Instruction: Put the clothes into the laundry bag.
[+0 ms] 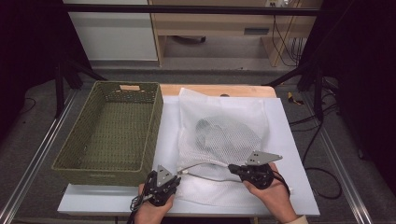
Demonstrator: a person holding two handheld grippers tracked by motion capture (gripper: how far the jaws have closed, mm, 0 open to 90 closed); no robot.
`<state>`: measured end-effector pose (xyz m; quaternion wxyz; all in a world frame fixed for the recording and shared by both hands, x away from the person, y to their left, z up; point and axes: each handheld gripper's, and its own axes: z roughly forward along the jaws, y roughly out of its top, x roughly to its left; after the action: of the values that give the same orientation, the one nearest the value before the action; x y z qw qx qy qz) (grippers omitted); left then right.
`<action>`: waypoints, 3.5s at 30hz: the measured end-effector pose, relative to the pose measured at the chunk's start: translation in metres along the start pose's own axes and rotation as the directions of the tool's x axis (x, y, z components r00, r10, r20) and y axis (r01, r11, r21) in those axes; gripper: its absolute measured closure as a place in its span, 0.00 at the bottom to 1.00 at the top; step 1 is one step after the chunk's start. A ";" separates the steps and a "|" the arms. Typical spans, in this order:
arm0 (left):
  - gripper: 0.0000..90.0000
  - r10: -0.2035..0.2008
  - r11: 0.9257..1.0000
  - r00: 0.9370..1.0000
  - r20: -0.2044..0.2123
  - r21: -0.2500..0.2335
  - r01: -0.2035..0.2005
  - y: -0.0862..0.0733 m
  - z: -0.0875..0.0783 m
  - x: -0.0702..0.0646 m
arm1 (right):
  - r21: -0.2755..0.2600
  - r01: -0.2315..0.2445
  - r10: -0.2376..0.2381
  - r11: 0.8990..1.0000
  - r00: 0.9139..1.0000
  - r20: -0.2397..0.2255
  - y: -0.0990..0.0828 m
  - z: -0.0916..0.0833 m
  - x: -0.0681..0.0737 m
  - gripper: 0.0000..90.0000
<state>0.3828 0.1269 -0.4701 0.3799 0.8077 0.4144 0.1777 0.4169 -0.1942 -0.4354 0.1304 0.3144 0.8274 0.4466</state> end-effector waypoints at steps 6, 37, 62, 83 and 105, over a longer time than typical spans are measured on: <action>0.98 0.007 1.000 1.000 0.027 -0.005 -0.007 -0.002 -0.012 -0.001 | 0.008 0.011 -0.011 1.000 1.000 -0.008 0.000 0.001 0.003 0.99; 0.78 0.028 0.999 0.999 0.020 0.040 -0.028 -0.021 -0.020 -0.006 | 0.179 0.080 -0.077 0.981 0.997 -0.023 -0.024 0.010 0.025 0.96; 0.33 0.030 0.999 1.000 0.002 -0.020 -0.030 -0.023 -0.030 -0.011 | 0.034 0.119 -0.121 0.992 0.989 0.084 -0.011 0.005 0.031 0.20; 0.22 0.029 0.999 0.999 0.033 -0.041 -0.027 -0.024 -0.025 -0.013 | -0.056 0.148 -0.136 0.987 0.974 0.180 0.012 0.004 0.037 0.15; 0.25 0.002 0.999 1.000 0.022 -0.051 -0.001 -0.023 -0.027 -0.006 | -0.055 0.161 -0.151 0.985 0.977 0.150 0.029 0.020 0.053 0.21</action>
<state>0.3504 0.1430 -0.4697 0.4048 0.7999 0.4051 0.1795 0.3982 -0.1353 -0.4193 0.2356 0.2758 0.8223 0.4385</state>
